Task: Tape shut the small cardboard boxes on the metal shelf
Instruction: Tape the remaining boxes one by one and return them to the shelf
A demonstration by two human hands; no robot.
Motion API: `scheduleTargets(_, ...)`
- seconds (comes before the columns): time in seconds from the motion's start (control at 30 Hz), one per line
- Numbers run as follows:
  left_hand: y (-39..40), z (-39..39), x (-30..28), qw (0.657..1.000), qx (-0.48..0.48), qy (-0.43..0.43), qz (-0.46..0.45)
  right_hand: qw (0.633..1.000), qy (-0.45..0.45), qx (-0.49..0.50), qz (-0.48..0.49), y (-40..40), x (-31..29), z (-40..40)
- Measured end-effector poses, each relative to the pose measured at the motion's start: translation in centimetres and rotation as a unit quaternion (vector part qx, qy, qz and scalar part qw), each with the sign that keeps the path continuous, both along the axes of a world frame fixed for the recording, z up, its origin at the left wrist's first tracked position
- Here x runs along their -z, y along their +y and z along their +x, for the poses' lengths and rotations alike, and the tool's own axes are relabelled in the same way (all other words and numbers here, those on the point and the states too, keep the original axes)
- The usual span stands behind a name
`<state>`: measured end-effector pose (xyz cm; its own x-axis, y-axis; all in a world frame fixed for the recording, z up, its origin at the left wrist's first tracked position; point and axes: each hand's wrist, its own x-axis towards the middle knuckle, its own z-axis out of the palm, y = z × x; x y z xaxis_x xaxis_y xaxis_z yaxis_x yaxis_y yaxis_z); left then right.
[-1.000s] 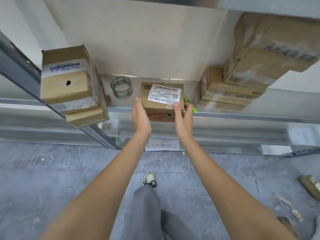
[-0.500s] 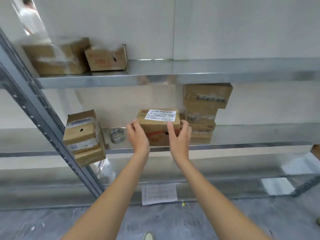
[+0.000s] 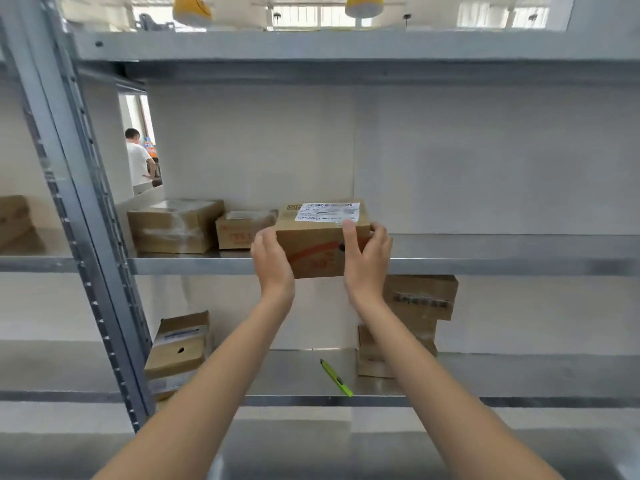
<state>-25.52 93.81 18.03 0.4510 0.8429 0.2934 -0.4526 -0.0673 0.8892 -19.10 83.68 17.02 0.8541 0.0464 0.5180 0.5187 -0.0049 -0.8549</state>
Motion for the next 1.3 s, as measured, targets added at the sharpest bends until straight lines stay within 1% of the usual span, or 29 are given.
scheduleTargets(0.07, 1.5, 0.5, -1.0, 0.998, 0.057, 0.005, 0.0, 0.999, 0.033, -0.014, -0.002, 0.9, -1.2, 1.5)
scheduleTargets(0.1, 2.2, 0.7, -1.2, 0.997, 0.076, 0.024, 0.01, 0.998, 0.057, -0.019, -0.007, 1.3, -1.6, 2.3)
scheduleTargets(0.2, 4.1, 1.3, -1.0, 0.985, 0.1, 0.115, 0.076, 0.992, 0.114, -0.032, -0.031, 2.6, -1.9, 4.4)
scheduleTargets(0.27, 5.2, 2.0, -0.1, 0.98, 0.118, 0.133, 0.092, 0.989, 0.135, -0.043, -0.046, 3.5, -1.6, 5.5)
scheduleTargets(0.33, 6.1, 2.8, 0.7, 0.981, 0.112, 0.142, 0.067, 0.987, 0.144, -0.051, -0.057, 4.7, -1.3, 6.4)
scheduleTargets(0.4, 7.0, 3.4, 1.5, 0.985, 0.068, 0.147, 0.057, 0.985, 0.149, -0.052, -0.062, 5.9, -1.4, 7.4)
scheduleTargets(0.5, 7.8, 4.0, 2.4, 0.976, -0.011, 0.16, 0.15, 0.983, 0.161, -0.047, -0.069, 7.7, -1.7, 8.7)
scheduleTargets(0.6, 8.3, 4.7, 2.8, 0.963, 0.014, 0.179, 0.201, 0.982, 0.163, -0.04, -0.086, 9.3, -1.6, 9.7)
scheduleTargets(0.7, 8.7, 5.4, 3.0, 0.953, 0.042, 0.198, 0.227, 0.982, 0.158, -0.039, -0.098, 10.3, -1.3, 10.9)
scheduleTargets(0.8, 9.2, 5.9, 3.6, 0.952, 0.053, 0.198, 0.226, 0.982, 0.159, -0.035, -0.092, 10.9, -1.2, 12.1)
scheduleTargets(0.87, 9.1, 5.9, 4.5, 0.954, 0.04, 0.183, 0.236, 0.983, 0.162, -0.038, -0.078, 11.0, -0.8, 12.3)
scheduleTargets(0.93, 8.8, 5.6, 5.4, 0.957, 0.023, 0.151, 0.246, 0.985, 0.159, -0.043, -0.051, 10.9, -0.2, 11.9)
scheduleTargets(1.07, 7.8, 4.9, 7.1, 0.974, -0.017, 0.07, 0.214, 0.988, 0.15, -0.018, 0.036, 9.9, 0.2, 10.5)
scheduleTargets(1.1, 7.6, 4.5, 7.9, 0.977, -0.029, 0.055, 0.204, 0.989, 0.14, -0.006, 0.054, 9.6, 0.4, 9.8)
scheduleTargets(1.13, 7.6, 3.9, 9.0, 0.98, -0.038, 0.047, 0.191, 0.992, 0.11, 0.014, 0.06, 9.1, 1.0, 9.0)
scheduleTargets(1.17, 7.7, 3.1, 10.5, 0.982, -0.044, 0.051, 0.174, 0.997, 0.051, 0.044, 0.05, 8.7, 1.9, 7.9)
scheduleTargets(1.2, 7.9, 2.1, 12.3, 0.985, -0.051, 0.065, 0.154, 0.997, -0.027, 0.071, 0.029, 8.3, 3.3, 6.8)
scheduleTargets(1.23, 8.5, 0.9, 14.3, 0.985, -0.065, 0.088, 0.133, 0.991, -0.102, 0.083, 0.006, 8.0, 5.0, 5.5)
scheduleTargets(1.27, 9.4, -0.4, 16.4, 0.982, -0.089, 0.116, 0.117, 0.984, -0.158, 0.076, -0.017, 8.0, 7.0, 4.4)
scheduleTargets(1.3, 10.5, -1.7, 18.4, 0.977, -0.12, 0.145, 0.101, 0.98, -0.186, 0.051, -0.039, 8.4, 9.3, 3.4)
